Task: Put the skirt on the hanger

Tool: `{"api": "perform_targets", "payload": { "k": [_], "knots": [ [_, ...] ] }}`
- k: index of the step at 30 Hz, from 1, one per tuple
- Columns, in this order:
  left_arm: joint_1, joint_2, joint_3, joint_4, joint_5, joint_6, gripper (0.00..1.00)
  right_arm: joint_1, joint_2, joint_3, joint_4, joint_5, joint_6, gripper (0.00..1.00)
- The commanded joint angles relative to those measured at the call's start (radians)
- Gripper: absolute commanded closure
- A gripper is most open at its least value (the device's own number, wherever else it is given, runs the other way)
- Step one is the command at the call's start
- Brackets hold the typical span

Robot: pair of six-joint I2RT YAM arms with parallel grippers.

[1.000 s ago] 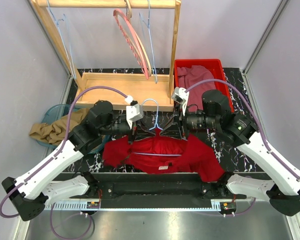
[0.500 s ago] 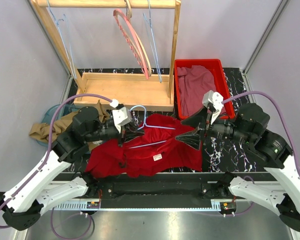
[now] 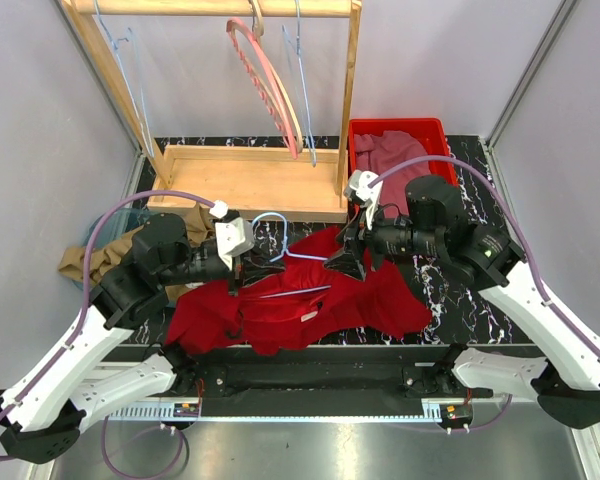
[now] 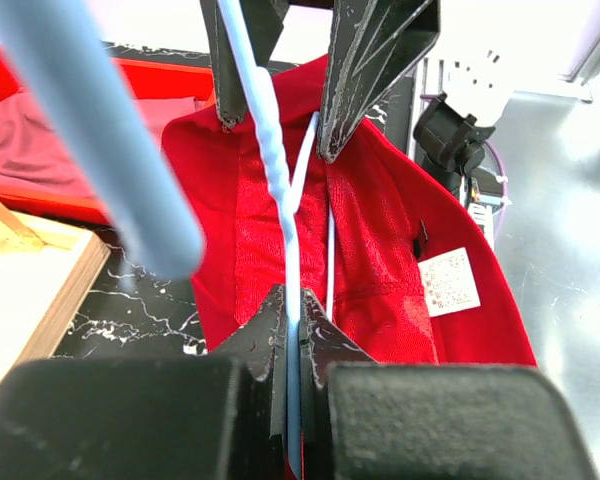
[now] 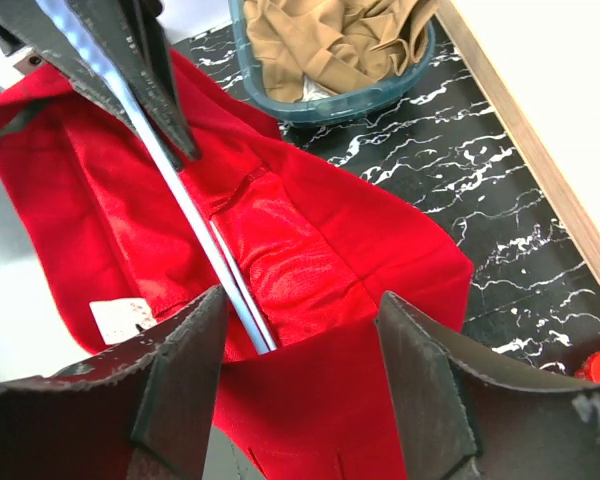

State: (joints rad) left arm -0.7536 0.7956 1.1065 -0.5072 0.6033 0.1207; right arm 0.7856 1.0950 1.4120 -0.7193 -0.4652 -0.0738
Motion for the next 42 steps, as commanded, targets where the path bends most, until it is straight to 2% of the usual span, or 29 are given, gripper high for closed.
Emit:
{"api": "perform_targets", "payload": {
  "k": [1,4,7,9,11,14,15,16,17,18,20,21,23,24,27,30,34,42],
  "knots": [
    [0.0,-0.016,0.065,0.095,0.043,0.013,1.0,0.017,-0.021,-0.021,0.004,-0.038,-0.035,0.36],
    [0.0,-0.01,0.066,0.104,0.043,0.007,1.0,0.021,-0.023,-0.047,0.009,-0.065,-0.04,0.43],
    [0.0,-0.004,0.061,0.125,0.038,-0.003,1.0,0.027,-0.014,-0.059,0.009,-0.104,-0.041,0.45],
    [-0.001,0.002,0.059,0.144,0.035,-0.01,1.0,0.037,-0.004,-0.062,0.014,-0.112,-0.04,0.51],
    [0.0,0.008,0.056,0.154,0.035,-0.013,1.0,0.044,0.011,-0.065,0.018,-0.107,-0.038,0.64],
    [0.0,0.013,0.052,0.16,0.006,-0.019,1.0,0.05,0.014,-0.073,0.034,-0.04,-0.012,1.0],
    [0.0,0.013,0.046,0.17,-0.037,-0.032,0.99,0.049,0.003,-0.079,0.05,-0.017,0.006,1.0],
    [0.0,0.01,0.041,0.176,-0.065,-0.038,0.93,0.05,-0.007,-0.1,0.061,0.025,0.014,1.0],
    [0.0,0.014,0.038,0.185,-0.1,-0.061,0.79,0.05,-0.033,-0.113,0.082,0.045,0.034,1.0],
    [0.0,0.014,0.032,0.193,-0.211,-0.082,0.34,0.05,-0.047,-0.123,0.095,0.065,0.042,1.0],
    [0.0,0.02,0.026,0.208,-0.345,-0.118,0.14,0.049,-0.075,-0.159,0.118,0.128,0.066,1.0],
    [0.0,0.025,0.026,0.211,-0.484,-0.159,0.03,0.049,-0.102,-0.168,0.121,0.151,0.068,1.0],
    [0.0,0.042,0.032,0.205,-0.63,-0.209,0.01,0.049,-0.127,-0.191,0.126,0.215,0.103,1.0],
    [0.0,0.048,0.042,0.202,-0.76,-0.228,0.01,0.049,-0.147,-0.199,0.127,0.246,0.114,1.0],
    [0.0,0.054,0.061,0.194,-0.935,-0.28,0.01,0.05,-0.168,-0.217,0.118,0.373,0.155,1.0],
    [0.0,0.039,0.061,0.206,-0.999,-0.303,0.01,0.05,-0.176,-0.234,0.115,0.523,0.203,1.0],
    [0.0,0.016,0.043,0.225,-1.011,-0.316,0.01,0.049,-0.178,-0.242,0.124,0.692,0.23,1.0],
    [0.0,0.002,0.021,0.228,-1.067,-0.325,0.01,0.049,-0.133,-0.194,0.156,0.859,0.239,1.0]
  ]
}}
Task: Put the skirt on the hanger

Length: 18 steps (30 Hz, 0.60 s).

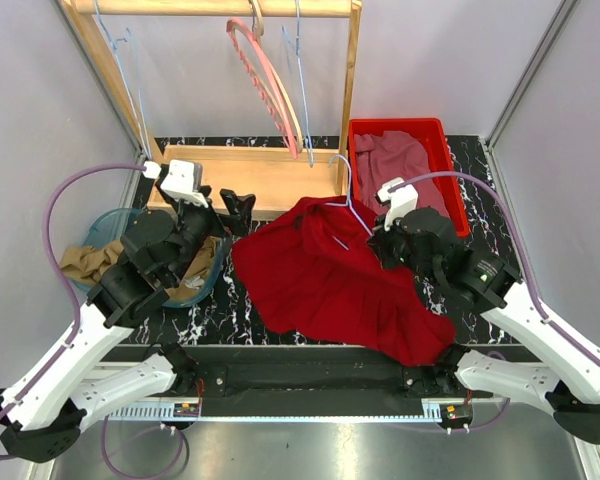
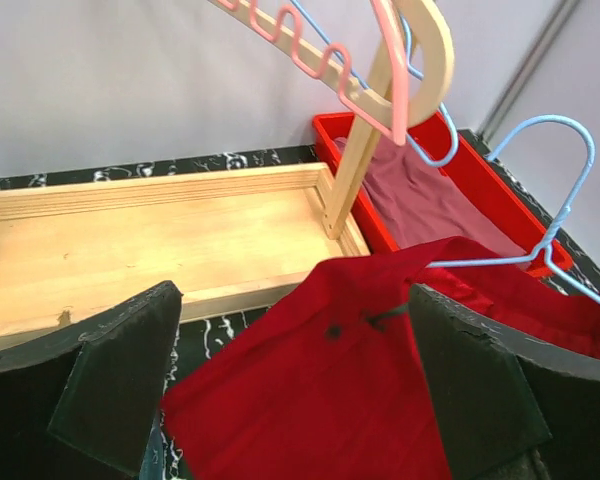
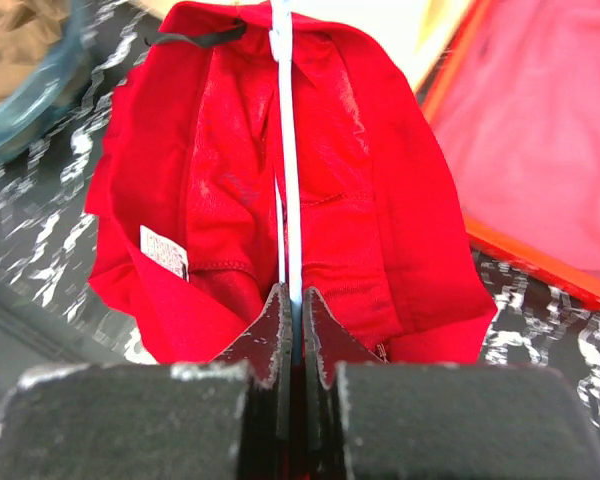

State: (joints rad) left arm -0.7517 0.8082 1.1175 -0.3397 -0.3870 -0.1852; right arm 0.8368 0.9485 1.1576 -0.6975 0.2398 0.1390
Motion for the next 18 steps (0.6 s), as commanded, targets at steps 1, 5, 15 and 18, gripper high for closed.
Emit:
{"api": "perform_targets", "payload": {
  "k": [1,5,15,18],
  "knots": [
    [-0.001,-0.012,0.01,0.061,-0.082,-0.02,0.01,-0.002,0.019,0.071,0.153,0.192,0.027,1.0],
    [-0.001,-0.012,0.007,0.05,-0.104,-0.031,0.01,-0.002,0.097,0.166,0.197,0.285,-0.01,1.0],
    [-0.001,-0.058,0.002,0.001,-0.151,-0.031,0.01,-0.004,0.406,0.589,0.323,0.479,-0.229,1.0],
    [-0.001,-0.078,0.007,-0.01,-0.154,-0.017,0.01,-0.004,0.492,0.68,0.374,0.509,-0.302,1.0]
  ]
}}
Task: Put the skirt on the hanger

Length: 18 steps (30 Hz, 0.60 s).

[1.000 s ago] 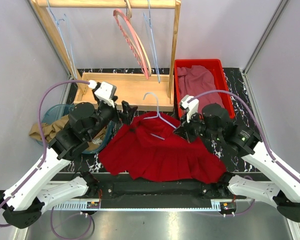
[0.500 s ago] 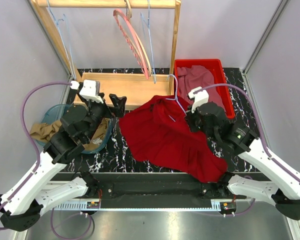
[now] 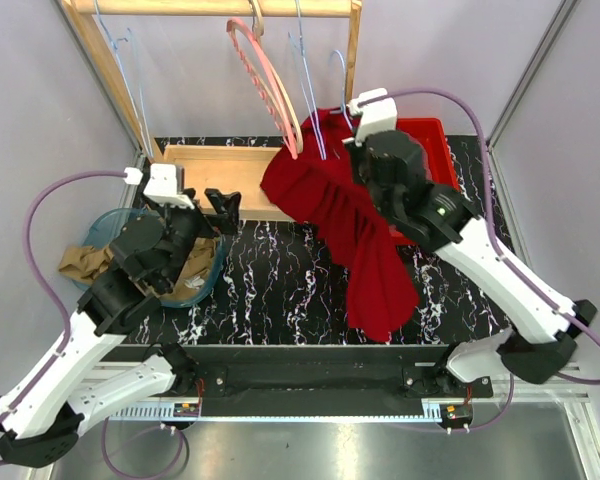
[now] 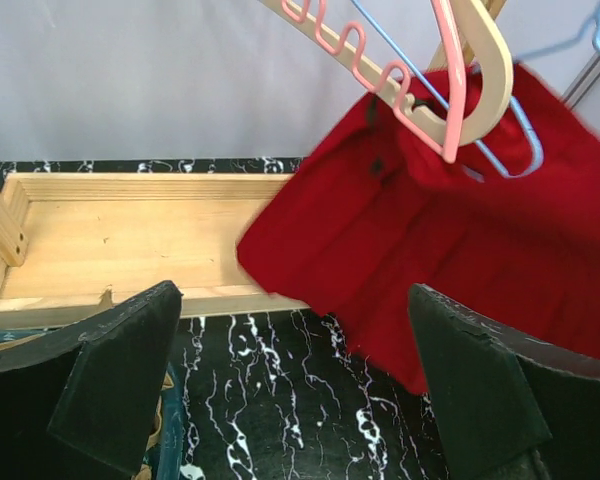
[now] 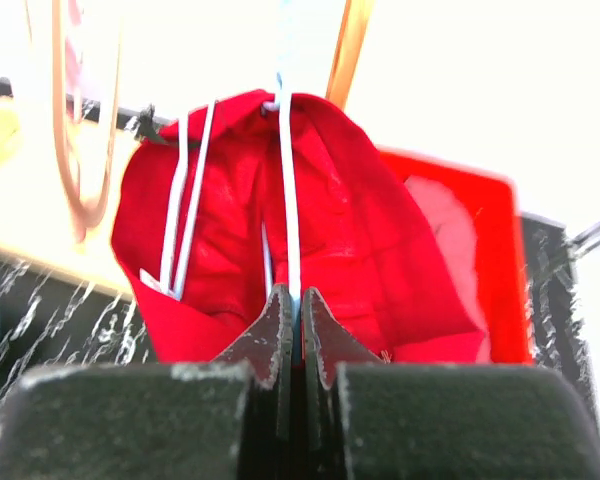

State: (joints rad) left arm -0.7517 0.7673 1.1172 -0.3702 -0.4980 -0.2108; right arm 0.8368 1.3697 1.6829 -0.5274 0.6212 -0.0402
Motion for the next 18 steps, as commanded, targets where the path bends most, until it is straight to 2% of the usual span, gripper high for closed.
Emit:
{"api": "perform_targets", "payload": {
  "k": [1,6,10,18],
  "knots": [
    [-0.001,-0.042,0.007,0.013,-0.045,0.013,0.01,-0.005,0.089,0.175,0.23,0.132,-0.154,1.0],
    [-0.001,-0.066,0.013,0.002,-0.059,0.027,0.01,-0.018,0.196,0.282,0.28,0.143,-0.204,1.0],
    [-0.001,-0.08,0.006,0.002,-0.059,0.024,0.01,-0.019,0.212,0.273,0.28,0.126,-0.193,1.0],
    [-0.001,-0.046,0.013,0.001,-0.042,0.028,0.01,-0.019,0.039,-0.037,0.259,-0.06,-0.04,1.0]
  ]
}}
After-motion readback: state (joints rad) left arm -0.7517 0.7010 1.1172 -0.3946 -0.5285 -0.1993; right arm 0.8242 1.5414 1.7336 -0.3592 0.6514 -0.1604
